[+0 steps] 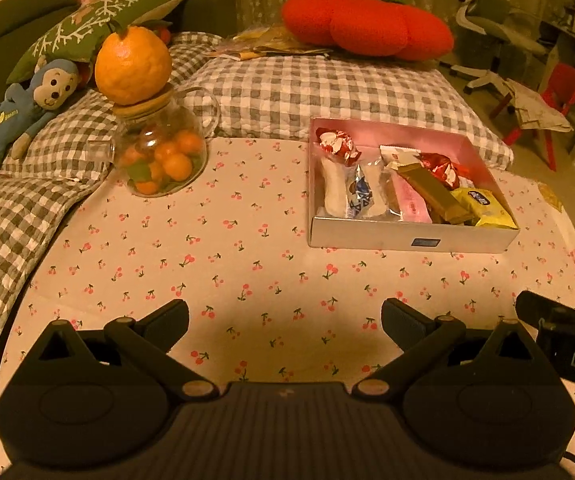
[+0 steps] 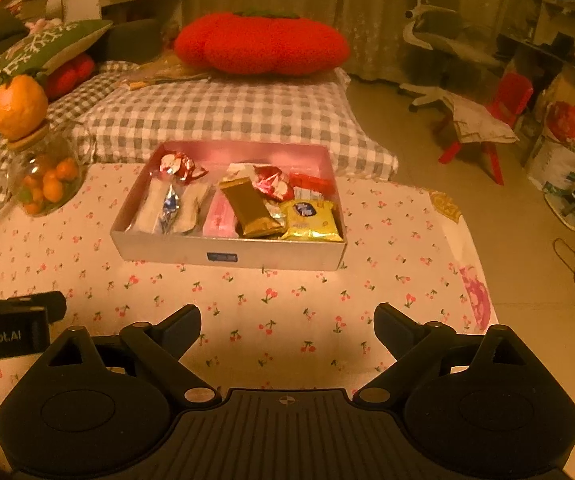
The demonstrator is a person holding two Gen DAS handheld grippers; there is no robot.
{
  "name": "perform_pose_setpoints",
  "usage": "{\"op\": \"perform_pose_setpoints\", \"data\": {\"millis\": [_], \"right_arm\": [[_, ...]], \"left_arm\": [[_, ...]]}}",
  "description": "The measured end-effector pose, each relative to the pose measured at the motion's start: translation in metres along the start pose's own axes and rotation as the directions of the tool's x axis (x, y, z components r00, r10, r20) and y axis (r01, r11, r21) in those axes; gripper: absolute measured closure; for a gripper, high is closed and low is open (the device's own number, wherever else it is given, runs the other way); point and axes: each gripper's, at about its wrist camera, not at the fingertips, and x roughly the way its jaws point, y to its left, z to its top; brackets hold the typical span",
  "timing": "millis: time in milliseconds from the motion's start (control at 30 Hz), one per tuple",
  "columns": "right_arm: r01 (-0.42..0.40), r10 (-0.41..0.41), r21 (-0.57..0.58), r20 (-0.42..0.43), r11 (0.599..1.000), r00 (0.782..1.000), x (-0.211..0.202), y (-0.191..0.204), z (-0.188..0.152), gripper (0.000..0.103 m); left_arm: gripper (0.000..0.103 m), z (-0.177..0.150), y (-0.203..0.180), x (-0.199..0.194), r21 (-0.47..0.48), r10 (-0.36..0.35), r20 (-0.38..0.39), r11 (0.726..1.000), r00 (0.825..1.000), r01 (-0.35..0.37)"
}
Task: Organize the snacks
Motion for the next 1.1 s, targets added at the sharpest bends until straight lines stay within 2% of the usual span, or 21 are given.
{"op": "perform_pose_setpoints", "data": {"millis": [533, 1100], "right_arm": [[0.0, 0.0, -0.022, 0.009, 1.0, 1.0, -0.003, 0.003, -0.004, 0.008], [-0.003, 0.003, -0.021, -0.004, 1.0, 1.0, 0.001, 0.004, -0.006, 0.007]], "left_arm": [[0.0, -0.006, -0.007, -0.006, 0.031, -0.033, -0.003, 0.999, 0.999, 0.033], [0.0, -0.007, -0.01, -0.005, 0.044, -0.037, -0.009, 0.998, 0.999, 0.038]]}}
